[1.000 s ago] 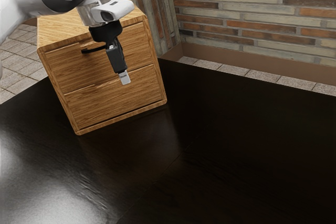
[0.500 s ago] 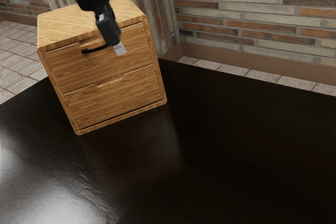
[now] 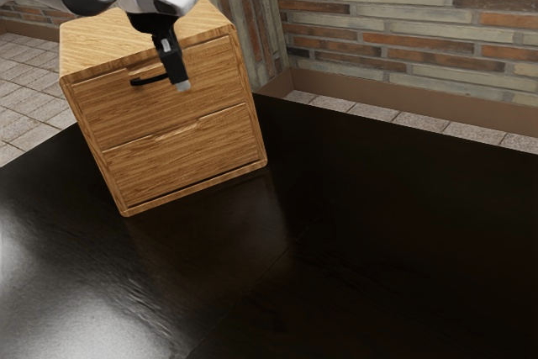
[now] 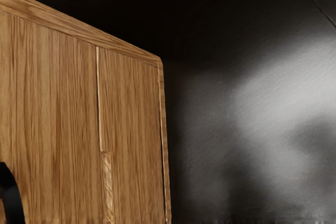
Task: Pull the drawer handle with one arm to open the drawer
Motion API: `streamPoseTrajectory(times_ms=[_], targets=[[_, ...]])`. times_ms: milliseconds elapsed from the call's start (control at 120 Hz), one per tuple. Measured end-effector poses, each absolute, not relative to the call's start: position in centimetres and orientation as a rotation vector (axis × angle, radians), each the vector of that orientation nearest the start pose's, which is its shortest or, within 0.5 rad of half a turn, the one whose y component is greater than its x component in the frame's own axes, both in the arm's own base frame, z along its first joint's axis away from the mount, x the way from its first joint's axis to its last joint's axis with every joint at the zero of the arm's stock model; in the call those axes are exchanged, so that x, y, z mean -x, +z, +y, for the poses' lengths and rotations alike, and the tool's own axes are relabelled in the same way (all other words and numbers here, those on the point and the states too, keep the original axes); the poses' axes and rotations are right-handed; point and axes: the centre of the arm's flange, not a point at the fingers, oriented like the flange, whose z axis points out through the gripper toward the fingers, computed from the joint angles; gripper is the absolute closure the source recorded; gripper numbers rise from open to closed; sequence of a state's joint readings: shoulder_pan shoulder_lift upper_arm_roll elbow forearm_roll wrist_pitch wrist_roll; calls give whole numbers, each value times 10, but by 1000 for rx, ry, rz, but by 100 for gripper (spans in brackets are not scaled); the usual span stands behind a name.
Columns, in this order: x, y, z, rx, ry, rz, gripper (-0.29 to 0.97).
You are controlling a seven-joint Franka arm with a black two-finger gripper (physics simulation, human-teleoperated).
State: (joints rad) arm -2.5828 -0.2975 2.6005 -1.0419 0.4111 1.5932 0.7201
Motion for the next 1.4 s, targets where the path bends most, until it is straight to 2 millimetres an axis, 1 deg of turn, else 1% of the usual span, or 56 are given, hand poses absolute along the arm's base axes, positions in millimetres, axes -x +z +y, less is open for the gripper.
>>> streamPoseTrajectory(times_ms=[92, 292, 483, 633, 817, 900, 1033, 1275, 1367, 1400], targets=[[-623, 711, 141, 2647, -232, 821, 0], [-632, 693, 167, 2653, -236, 808, 0], [-640, 678, 174, 2667, -233, 828, 0], [-641, 672, 183, 2661, -224, 824, 0], [-648, 658, 189, 2657, -207, 839, -3], [-650, 653, 190, 2653, -201, 844, -2], [-650, 653, 191, 2646, -200, 848, -2], [-648, 658, 186, 2638, -198, 857, 10], [-648, 658, 184, 2640, -191, 860, 10], [-648, 657, 183, 2641, -187, 860, 7]])
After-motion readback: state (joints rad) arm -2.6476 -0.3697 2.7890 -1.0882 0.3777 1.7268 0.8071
